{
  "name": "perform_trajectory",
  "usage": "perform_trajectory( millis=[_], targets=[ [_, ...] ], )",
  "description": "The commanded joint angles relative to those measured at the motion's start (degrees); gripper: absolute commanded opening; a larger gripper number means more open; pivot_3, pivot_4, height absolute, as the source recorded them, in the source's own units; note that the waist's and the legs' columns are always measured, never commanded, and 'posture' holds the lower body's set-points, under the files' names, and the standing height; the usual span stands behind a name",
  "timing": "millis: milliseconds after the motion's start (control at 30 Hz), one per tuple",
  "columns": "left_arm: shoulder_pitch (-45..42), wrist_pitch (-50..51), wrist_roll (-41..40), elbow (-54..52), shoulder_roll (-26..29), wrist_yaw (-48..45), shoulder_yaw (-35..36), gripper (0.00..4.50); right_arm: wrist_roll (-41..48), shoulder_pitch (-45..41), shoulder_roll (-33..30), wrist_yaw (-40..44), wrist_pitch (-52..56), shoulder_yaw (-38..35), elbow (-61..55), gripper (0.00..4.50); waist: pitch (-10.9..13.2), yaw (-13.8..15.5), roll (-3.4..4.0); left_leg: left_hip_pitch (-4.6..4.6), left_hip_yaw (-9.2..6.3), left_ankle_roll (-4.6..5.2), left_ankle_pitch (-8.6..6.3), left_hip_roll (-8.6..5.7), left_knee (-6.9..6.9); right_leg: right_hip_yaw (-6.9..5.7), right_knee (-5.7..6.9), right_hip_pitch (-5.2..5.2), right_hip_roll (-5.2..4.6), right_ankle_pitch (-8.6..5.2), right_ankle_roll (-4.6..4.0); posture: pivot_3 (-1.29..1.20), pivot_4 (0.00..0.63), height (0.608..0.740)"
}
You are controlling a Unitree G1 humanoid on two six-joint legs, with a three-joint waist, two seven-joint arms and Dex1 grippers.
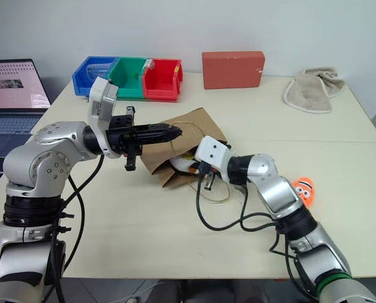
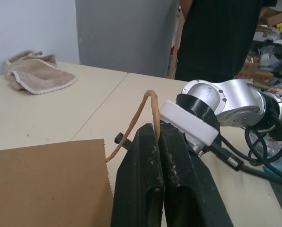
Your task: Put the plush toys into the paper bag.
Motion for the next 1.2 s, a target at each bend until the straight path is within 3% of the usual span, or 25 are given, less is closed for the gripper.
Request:
perform_trajectory(
  millis=[33, 167, 200, 300, 600, 867, 1033, 1200],
  targets=[
    [-2.6, 0.32, -1.68, 0.73, -0.03, 0.73, 2.76, 0.0, -2.36, -1.52, 1.84, -2.31, -3.62, 0.65, 1.16, 0.03, 0.0, 0.0, 0.0, 0.0, 0.0, 0.0, 0.0, 0.0, 0.0, 0.0, 0.0, 0.0, 0.0, 0.0, 0.0, 0.0, 0.15, 0.74],
    [-4.91, 0.32, -1.89, 4.58, 0.07, 0.51, 4.16, 0.0, -7.59, -2.4, 4.6, -7.75, -10.11, 2.52, 6.7, 0.03, 0.0, -0.16, 0.0, 0.0, 0.01, 0.0, 0.0, 0.0, 0.0, 0.01, 0.0, -0.02, 0.01, 0.06, -0.09, 0.0, 0.15, 0.74],
    [-5.42, 0.44, -2.07, 5.15, 0.12, 0.53, 4.46, 0.0, -8.66, -2.46, 5.38, -9.36, -11.76, 2.51, 8.11, 0.26, 0.0, -0.21, 0.0, 0.0, 0.01, 0.0, 0.0, 0.0, 0.0, 0.0, 0.01, -0.02, 0.01, 0.06, -0.09, 0.0, 0.15, 0.74],
    [-5.81, 0.81, -2.32, 5.49, 0.41, 0.33, 4.71, 0.0, -10.87, -2.51, 6.39, -11.3, -15.18, 2.8, 10.23, 1.13, 0.0, -0.23, 0.0, -0.01, 0.02, 0.0, 0.0, 0.0, 0.0, 0.02, 0.01, -0.03, 0.01, 0.07, -0.12, 0.0, 0.15, 0.74],
    [-5.01, 0.84, -1.81, 5.31, 0.88, -0.08, 4.95, 0.0, -10.03, -1.21, 6.58, -8.28, -13.73, 1.26, 5.31, 4.49, 0.0, -0.36, 0.0, 0.0, 0.01, 0.0, 0.0, 0.0, -0.01, 0.02, 0.03, -0.03, 0.01, 0.11, -0.18, 0.0, 0.15, 0.74],
    [-4.43, 0.21, -0.97, 5.35, 0.1, -0.19, 3.96, 0.0, 1.86, 0.96, -2.03, 5.76, -0.53, -4.07, -11.3, 4.49, 0.0, -0.08, 0.0, -0.01, -0.01, 0.0, 0.0, 0.0, -0.01, 0.0, 0.02, -0.01, 0.01, 0.09, -0.14, 0.0, 0.15, 0.74],
    [-4.24, -0.33, -0.53, 5.51, -0.55, -0.49, 3.34, 0.0, 11.88, 4.28, -12.37, 13.0, 9.49, -11.32, -21.67, 4.49, 0.0, 0.14, 0.0, -0.02, 0.0, 0.0, 0.0, 0.0, -0.01, 0.0, 0.0, -0.01, 0.01, 0.05, -0.08, 0.0, 0.15, 0.74],
    [-3.7, -0.84, 0.07, 5.23, -0.65, -1.12, 2.87, 0.0, 17.46, 13.05, -26.51, 18.64, 13.64, -19.54, -26.65, 4.49, 0.0, 0.58, 0.0, -0.02, 0.01, 0.01, 0.0, 0.0, -0.01, 0.0, -0.03, 0.0, 0.01, -0.01, -0.01, 0.0, 0.15, 0.74]
  ],
)
